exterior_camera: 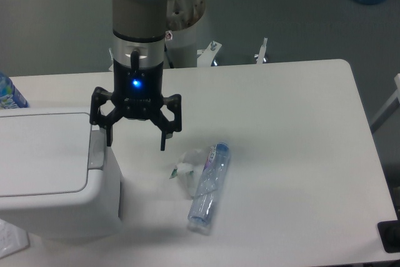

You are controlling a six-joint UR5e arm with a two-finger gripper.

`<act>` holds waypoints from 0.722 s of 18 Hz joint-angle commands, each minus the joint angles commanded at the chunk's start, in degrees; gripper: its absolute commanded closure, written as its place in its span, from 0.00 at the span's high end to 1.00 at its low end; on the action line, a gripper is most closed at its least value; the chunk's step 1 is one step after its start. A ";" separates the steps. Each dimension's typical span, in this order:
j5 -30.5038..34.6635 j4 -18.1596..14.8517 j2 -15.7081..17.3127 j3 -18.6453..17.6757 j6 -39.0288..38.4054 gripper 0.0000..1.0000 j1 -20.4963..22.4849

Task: Open the trash can
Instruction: 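Lower the gripper fingers onto the trash can lid edge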

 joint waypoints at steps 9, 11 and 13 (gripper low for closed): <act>0.00 0.00 -0.53 -0.09 0.00 1.00 -0.88; 0.00 0.09 -0.88 0.00 0.00 1.00 -1.23; 0.00 0.26 -1.05 -0.09 0.00 1.00 -1.41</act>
